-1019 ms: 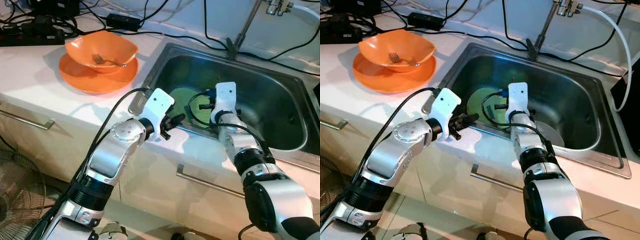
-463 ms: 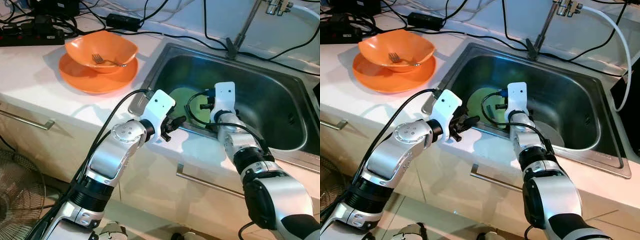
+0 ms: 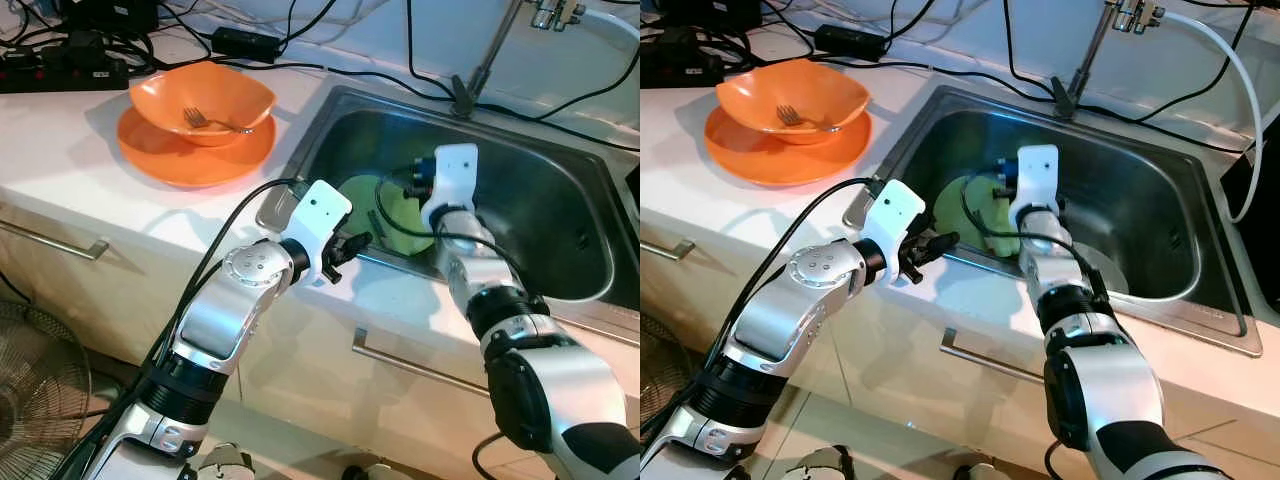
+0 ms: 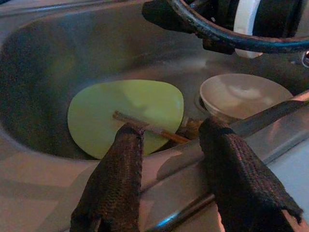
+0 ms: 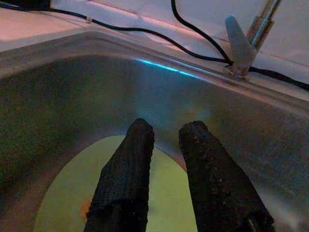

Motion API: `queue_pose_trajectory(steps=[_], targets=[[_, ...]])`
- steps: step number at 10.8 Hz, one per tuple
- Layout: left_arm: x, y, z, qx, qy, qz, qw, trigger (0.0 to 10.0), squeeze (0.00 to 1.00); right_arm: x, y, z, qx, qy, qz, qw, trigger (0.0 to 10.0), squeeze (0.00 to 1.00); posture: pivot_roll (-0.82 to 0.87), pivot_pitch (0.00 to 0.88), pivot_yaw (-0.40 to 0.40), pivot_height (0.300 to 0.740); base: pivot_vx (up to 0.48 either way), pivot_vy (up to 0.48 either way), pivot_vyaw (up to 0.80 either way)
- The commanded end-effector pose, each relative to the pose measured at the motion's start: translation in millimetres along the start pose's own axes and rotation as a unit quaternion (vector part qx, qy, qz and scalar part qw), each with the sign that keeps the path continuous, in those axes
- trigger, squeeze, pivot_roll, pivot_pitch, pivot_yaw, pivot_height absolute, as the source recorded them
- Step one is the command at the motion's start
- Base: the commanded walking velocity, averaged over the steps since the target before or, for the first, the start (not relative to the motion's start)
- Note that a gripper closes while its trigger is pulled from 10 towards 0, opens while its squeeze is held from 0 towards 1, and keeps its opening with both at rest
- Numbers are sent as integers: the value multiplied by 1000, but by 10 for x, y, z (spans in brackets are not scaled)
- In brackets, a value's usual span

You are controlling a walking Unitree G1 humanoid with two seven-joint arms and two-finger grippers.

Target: Kitchen organization

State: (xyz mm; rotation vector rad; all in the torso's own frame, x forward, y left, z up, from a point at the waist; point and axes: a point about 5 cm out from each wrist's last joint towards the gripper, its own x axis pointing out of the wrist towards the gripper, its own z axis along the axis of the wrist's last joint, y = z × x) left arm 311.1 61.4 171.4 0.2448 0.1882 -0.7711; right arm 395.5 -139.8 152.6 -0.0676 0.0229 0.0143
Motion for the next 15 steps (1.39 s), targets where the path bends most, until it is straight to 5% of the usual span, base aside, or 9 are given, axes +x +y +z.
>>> queue_pose_trajectory(steps=[1, 4, 8, 9, 10, 12, 13, 15], targets=[[2, -60, 1, 4, -1, -9, 1000, 10000, 0, 8, -45, 48, 4, -14, -8, 1000, 10000, 0, 92, 81, -140, 740, 0, 0, 0], [8, -8, 22, 38, -14, 24, 999, 10000, 0, -26, -3, 101, 27, -48, 5, 998, 10000, 0, 85, 83, -138, 740, 0, 0, 0], [-56, 194, 158, 183, -61, 142, 971, 10000, 0, -322, 98, 204, 72, -120, 38, 989, 10000, 0, 57, 87, -138, 740, 0, 0, 0], [-77, 219, 241, 274, -65, 176, 943, 10000, 0, -440, 94, 70, 76, -104, 41, 991, 10000, 0, 50, 85, -137, 740, 0, 0, 0], [-100, 249, 266, 316, -67, 188, 928, 10000, 0, -493, 93, 14, 79, -91, 41, 992, 10000, 0, 50, 84, -137, 740, 0, 0, 0], [-194, 353, 341, 421, -60, 234, 874, 10000, 0, -575, 175, -72, 86, -68, 45, 993, 10000, 0, 59, 78, -140, 740, 0, 0, 0], [-246, 435, 385, 446, -52, 255, 856, 10000, 0, -603, 235, -81, 94, -62, 50, 992, 10000, 0, 63, 75, -142, 740, 0, 0, 0], [-311, 637, 386, 456, -21, 288, 842, 10000, 0, -618, 296, -85, 99, -56, 58, 992, 10000, 0, 68, 64, -145, 740, 0, 0, 0]])
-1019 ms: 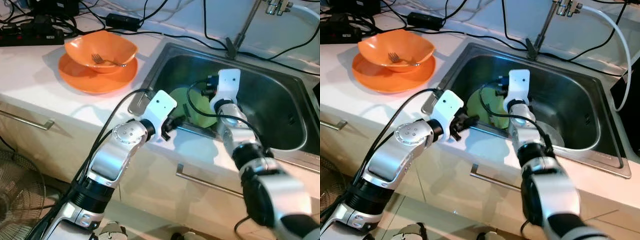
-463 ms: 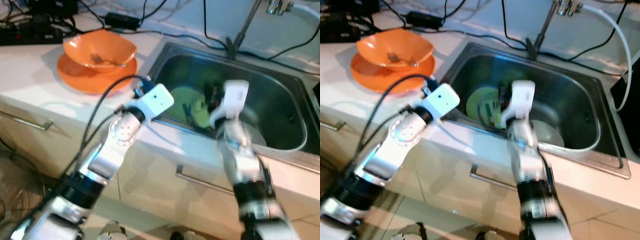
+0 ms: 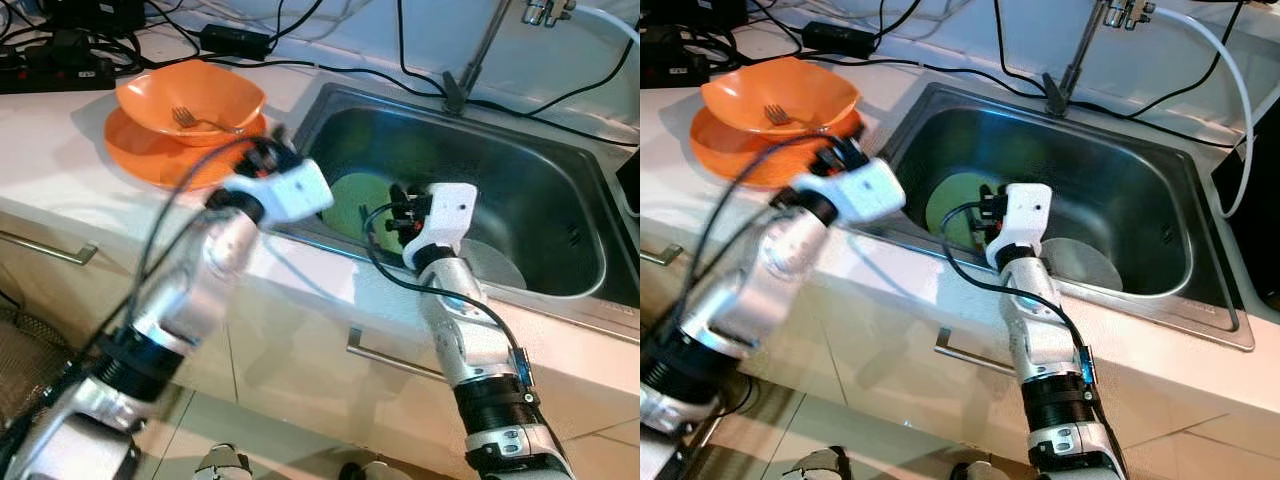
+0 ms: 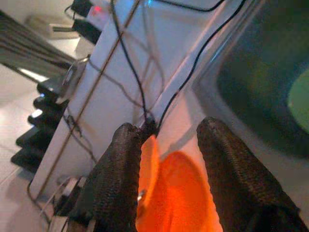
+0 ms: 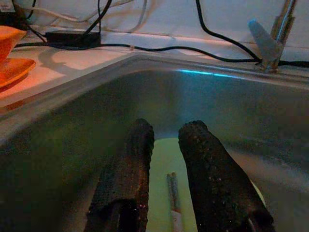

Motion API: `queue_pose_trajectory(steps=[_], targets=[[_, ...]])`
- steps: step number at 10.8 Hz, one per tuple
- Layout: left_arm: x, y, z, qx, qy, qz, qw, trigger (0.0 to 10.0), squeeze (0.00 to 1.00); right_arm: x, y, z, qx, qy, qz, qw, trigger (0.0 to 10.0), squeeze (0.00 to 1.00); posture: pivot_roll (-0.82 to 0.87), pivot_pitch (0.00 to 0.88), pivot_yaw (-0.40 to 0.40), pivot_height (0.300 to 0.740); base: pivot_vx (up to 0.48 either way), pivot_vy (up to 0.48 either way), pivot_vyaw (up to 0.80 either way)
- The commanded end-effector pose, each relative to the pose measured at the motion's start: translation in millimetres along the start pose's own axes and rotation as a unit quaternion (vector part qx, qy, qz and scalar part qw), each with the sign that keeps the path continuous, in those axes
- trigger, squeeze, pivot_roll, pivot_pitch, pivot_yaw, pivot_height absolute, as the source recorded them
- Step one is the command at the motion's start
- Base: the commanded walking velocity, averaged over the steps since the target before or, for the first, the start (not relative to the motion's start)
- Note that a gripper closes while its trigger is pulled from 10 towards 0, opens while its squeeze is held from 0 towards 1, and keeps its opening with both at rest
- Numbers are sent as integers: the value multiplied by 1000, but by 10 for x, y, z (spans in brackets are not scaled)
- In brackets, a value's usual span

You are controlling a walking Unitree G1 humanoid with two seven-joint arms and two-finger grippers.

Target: Kitchen organization

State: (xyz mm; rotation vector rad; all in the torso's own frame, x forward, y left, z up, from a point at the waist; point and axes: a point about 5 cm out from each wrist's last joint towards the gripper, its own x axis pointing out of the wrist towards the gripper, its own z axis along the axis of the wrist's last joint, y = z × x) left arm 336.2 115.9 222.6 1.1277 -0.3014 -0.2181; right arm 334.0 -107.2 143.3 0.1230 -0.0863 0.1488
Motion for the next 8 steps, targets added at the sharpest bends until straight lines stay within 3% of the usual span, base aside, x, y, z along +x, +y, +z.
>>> queue_pose_trajectory(steps=[1, 8], targets=[[21, 37, -4, 9, 3, 10, 1000, 10000, 0, -19, -38, 7, 5, 1, -8, 1000, 10000, 0, 68, 64, -145, 740, 0, 0, 0], [126, 173, -313, 44, 70, 12, 997, 10000, 0, -25, 7, 22, 9, 6, -4, 1000, 10000, 0, 68, 48, -150, 740, 0, 0, 0]])
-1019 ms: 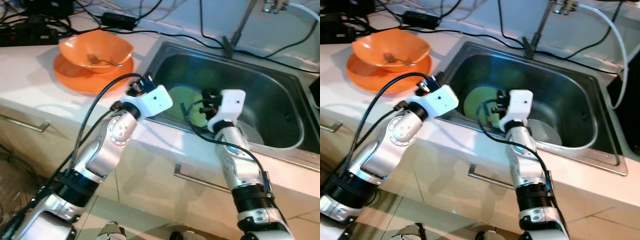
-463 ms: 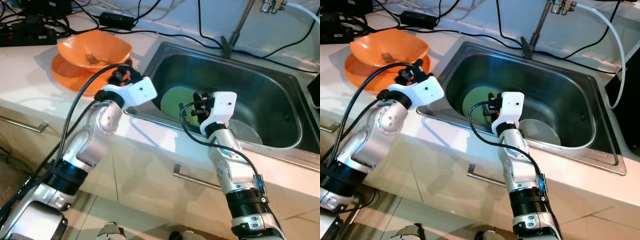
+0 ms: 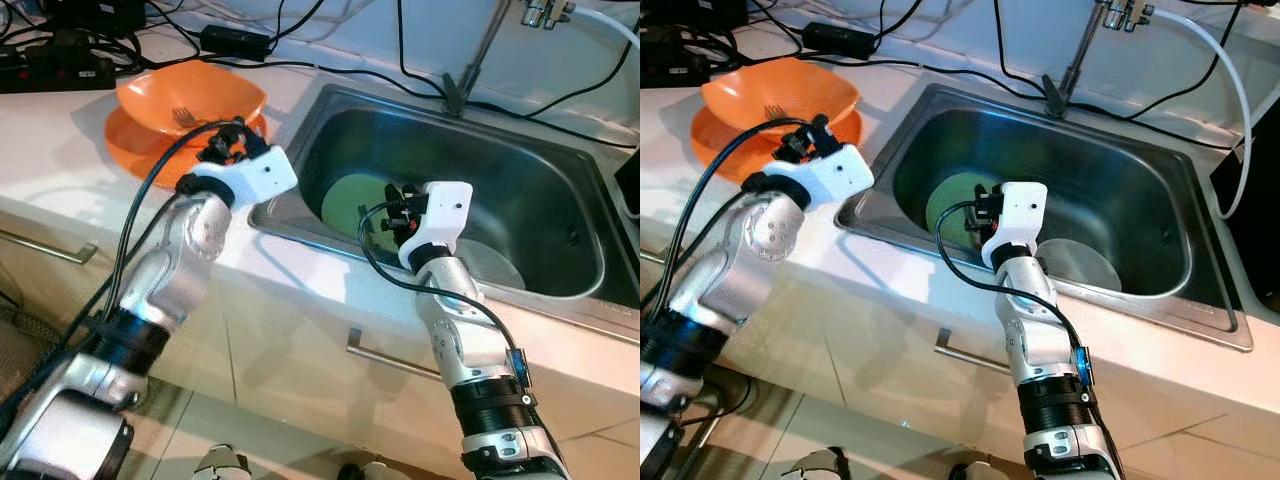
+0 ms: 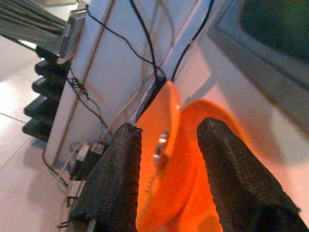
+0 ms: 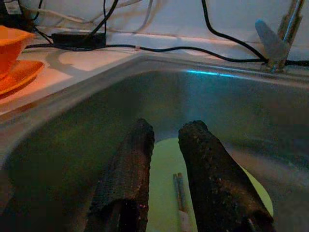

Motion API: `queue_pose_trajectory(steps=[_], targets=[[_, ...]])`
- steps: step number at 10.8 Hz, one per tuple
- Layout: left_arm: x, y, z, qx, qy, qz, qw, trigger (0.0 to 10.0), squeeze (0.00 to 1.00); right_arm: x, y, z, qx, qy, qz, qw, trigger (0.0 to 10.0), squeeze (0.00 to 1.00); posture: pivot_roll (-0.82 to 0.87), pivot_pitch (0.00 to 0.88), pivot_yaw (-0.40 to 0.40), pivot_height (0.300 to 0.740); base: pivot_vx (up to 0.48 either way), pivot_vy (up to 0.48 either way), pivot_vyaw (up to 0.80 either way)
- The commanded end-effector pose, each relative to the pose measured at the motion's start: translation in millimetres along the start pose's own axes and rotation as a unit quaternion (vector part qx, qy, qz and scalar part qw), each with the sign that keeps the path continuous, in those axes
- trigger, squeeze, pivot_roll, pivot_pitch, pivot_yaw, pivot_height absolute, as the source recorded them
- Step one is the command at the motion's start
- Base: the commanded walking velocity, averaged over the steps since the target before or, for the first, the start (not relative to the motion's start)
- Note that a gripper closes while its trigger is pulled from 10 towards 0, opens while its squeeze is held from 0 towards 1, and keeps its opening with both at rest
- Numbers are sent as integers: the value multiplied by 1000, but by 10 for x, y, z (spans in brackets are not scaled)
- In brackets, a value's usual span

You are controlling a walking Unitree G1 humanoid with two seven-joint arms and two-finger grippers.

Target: Kitchen organization

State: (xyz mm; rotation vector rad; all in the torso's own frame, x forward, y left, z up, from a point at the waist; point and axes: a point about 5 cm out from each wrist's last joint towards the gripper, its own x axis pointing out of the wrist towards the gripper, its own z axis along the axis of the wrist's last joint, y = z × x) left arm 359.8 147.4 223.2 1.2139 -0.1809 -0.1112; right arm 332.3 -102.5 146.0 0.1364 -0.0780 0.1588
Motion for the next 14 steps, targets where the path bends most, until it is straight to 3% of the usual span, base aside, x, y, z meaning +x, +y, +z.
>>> queue_pose_trajectory(steps=[1, 6, 7, 8, 9, 14], targets=[[43, 42, 14, 5, 1, 5, 1000, 10000, 0, -17, -43, 3, 1, 2, -9, 1000, 10000, 0, 65, 52, -149, 740, 0, 0, 0], [195, 34, -9, 5, 14, 2, 1000, 10000, 0, -15, -66, 21, 1, 3, -16, 1000, 10000, 0, 50, 64, -143, 740, 0, 0, 0], [242, 39, 5, 2, 14, 3, 1000, 9490, 0, -17, -69, 22, 1, 3, -18, 1000, 10000, 0, 48, 64, -142, 740, 0, 0, 0], [253, 32, 18, 0, 12, 3, 1000, 2941, 0, -16, -66, 24, 1, 3, -18, 1000, 10000, 0, 46, 66, -142, 740, 0, 0, 0], [254, 9, 28, -1, 8, 1, 1000, 0, 0, -17, -65, 25, 1, 3, -18, 1000, 10000, 0, 45, 67, -142, 740, 0, 0, 0], [259, 9, 44, -2, 4, -1, 1000, 0, 0, -20, -50, 15, 2, 5, -17, 1000, 10000, 0, 46, 69, -143, 740, 0, 0, 0]])
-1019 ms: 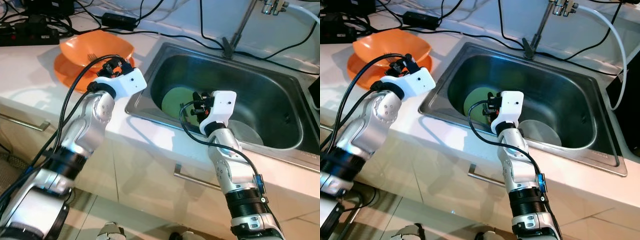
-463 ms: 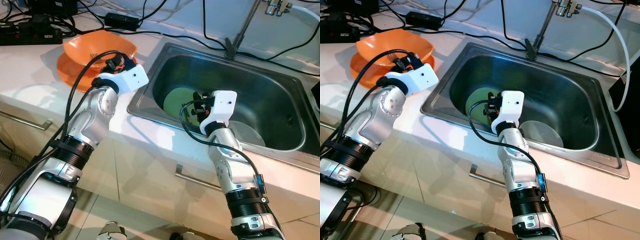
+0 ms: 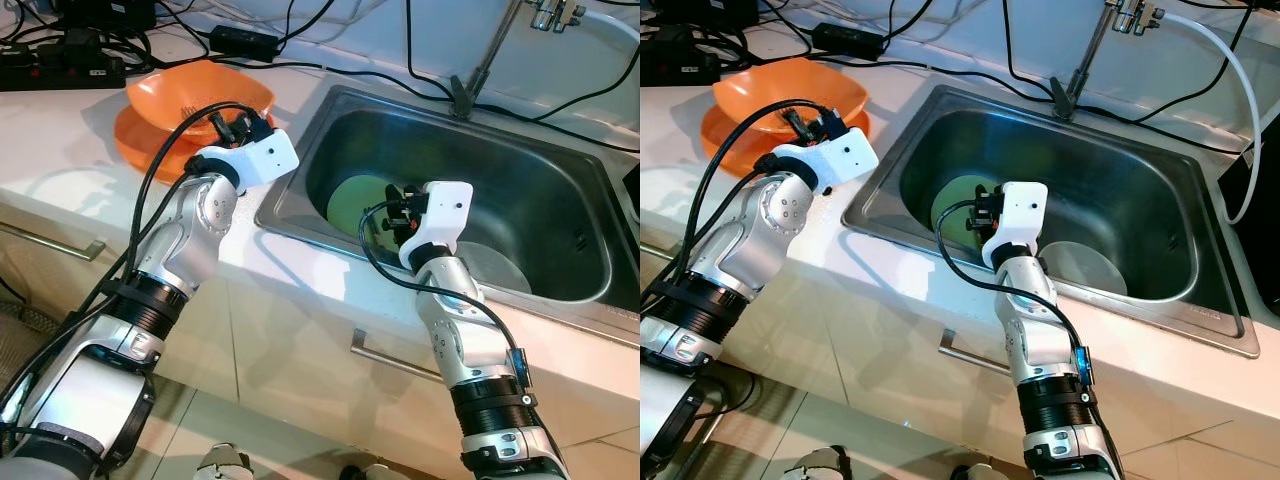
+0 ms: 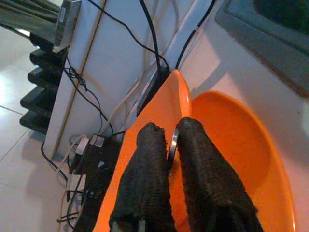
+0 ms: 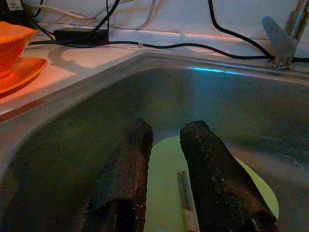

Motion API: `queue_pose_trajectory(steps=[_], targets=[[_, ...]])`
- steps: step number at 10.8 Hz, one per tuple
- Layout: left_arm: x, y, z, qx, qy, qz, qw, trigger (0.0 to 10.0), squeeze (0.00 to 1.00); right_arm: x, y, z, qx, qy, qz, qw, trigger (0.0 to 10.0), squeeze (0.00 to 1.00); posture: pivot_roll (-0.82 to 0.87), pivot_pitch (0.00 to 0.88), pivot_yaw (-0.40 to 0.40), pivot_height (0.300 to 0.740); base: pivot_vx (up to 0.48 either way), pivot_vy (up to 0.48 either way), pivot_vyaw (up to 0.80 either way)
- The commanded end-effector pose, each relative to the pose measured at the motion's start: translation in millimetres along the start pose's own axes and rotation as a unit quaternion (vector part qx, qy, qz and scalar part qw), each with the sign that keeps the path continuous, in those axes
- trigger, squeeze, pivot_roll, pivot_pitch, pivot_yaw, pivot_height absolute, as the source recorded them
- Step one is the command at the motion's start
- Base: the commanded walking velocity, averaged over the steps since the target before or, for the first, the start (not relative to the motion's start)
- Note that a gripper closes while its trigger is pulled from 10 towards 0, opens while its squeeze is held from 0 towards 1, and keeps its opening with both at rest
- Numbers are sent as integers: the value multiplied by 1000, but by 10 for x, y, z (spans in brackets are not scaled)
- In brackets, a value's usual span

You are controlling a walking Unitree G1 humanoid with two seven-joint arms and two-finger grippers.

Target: Kitchen organization

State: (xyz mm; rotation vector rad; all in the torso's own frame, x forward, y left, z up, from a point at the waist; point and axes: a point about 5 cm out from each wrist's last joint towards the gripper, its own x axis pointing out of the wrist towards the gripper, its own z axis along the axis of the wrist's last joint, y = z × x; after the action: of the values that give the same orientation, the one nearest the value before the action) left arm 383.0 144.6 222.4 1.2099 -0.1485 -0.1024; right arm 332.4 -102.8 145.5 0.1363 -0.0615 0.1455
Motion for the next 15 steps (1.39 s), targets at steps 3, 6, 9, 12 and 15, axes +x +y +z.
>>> queue_pose_trajectory(steps=[3, 6, 9, 12, 15], targets=[[28, 32, 59, 5, -11, 4, 1000, 0, 0, -13, -43, 14, 2, -1, -9, 1000, 10000, 0, 49, 68, -144, 740, 0, 0, 0], [27, 179, 154, 33, -39, 44, 998, 0, 0, -13, -39, 10, 3, -1, -10, 1000, 10000, 0, 51, 66, -145, 740, 0, 0, 0], [-63, 450, 566, 12, -149, 121, 981, 0, 0, -12, -44, 7, 3, -2, -12, 1000, 10000, 0, 51, 66, -145, 740, 0, 0, 0], [-280, 378, 1080, -159, -315, 46, 934, 10000, 0, -10, -48, 8, 3, -4, -12, 1000, 10000, 0, 55, 67, -147, 740, 0, 0, 0], [-322, 163, 1181, -375, -317, -93, 866, 10000, 0, -7, -84, 47, -14, -18, -18, 1000, 10000, 1000, 49, 67, -140, 740, 0, 0, 0]])
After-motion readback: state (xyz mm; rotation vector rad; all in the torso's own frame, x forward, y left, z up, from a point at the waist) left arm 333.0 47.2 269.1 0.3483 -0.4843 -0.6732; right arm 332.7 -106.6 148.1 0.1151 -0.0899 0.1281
